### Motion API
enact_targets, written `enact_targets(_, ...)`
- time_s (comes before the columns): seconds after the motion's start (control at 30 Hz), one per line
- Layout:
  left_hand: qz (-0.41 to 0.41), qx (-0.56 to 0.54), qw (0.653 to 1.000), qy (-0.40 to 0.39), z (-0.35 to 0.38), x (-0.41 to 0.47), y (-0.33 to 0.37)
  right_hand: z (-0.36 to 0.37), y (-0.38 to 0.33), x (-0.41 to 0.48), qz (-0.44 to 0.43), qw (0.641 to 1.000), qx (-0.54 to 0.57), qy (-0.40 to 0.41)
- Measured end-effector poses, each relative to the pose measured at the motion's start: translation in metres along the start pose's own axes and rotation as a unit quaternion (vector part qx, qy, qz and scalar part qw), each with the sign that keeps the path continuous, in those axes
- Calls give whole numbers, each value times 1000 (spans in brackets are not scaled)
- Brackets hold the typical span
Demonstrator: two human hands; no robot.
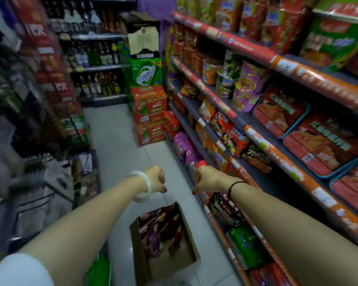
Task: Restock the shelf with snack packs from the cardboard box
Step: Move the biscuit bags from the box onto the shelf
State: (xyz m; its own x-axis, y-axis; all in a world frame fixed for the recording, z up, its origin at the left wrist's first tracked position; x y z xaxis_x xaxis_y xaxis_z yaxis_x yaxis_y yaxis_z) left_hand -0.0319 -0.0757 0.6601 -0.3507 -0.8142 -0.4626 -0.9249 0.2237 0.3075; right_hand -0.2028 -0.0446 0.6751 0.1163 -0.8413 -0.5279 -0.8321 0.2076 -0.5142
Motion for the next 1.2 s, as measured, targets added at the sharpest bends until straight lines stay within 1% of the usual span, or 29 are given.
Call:
enact_targets(0.07, -22, -9, 1000, -7, 11, 12, -11, 8, 5, 21, -11, 1000, -1, -5)
enact_targets(0.23, -79, -64, 995, 2, 37, 42, -31, 21, 29, 63, -6, 1000, 15, -23)
enact_targets(0.37, -118, -106, 987, 4, 63, 61, -41, 35, 51, 97, -2, 998, 29, -54)
enact_targets(0.5, -149, -123, 981, 2, 97, 84, -54, 56, 74, 129, -7, 997, 30, -77)
enact_targets(0.67, -167, -132, 977, -18, 151, 110, -70, 92, 106, 163, 8, 994, 45, -99)
enact_targets(0.8, -181, -138, 974, -19, 198, 132, -88, 129, 133, 193, 14, 992, 46, -115)
enact_targets(0.87, -182, -137, 974, -17, 223, 144, -99, 151, 146, 208, 16, 990, 49, -129)
enact_targets(1.03, -179, -155, 970, -51, 293, 170, -125, 212, 182, 246, 31, 990, 40, -132)
enact_targets(1.2, -169, -151, 973, -46, 362, 199, -156, 278, 215, 286, 32, 989, 37, -140)
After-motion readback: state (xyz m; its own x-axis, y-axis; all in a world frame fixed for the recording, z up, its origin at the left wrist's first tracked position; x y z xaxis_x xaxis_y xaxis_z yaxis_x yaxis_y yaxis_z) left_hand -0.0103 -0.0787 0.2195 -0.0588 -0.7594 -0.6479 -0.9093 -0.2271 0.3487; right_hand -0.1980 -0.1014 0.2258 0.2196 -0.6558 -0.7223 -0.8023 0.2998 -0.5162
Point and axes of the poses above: each hand's wrist, its own x-axis towards the middle knuckle, its own z-axis out of the palm, y = z × x, the point moved 5 cm from there along x, towards the middle knuckle, and after that the axes turned 10 degrees about x, right-handed, at the moved point
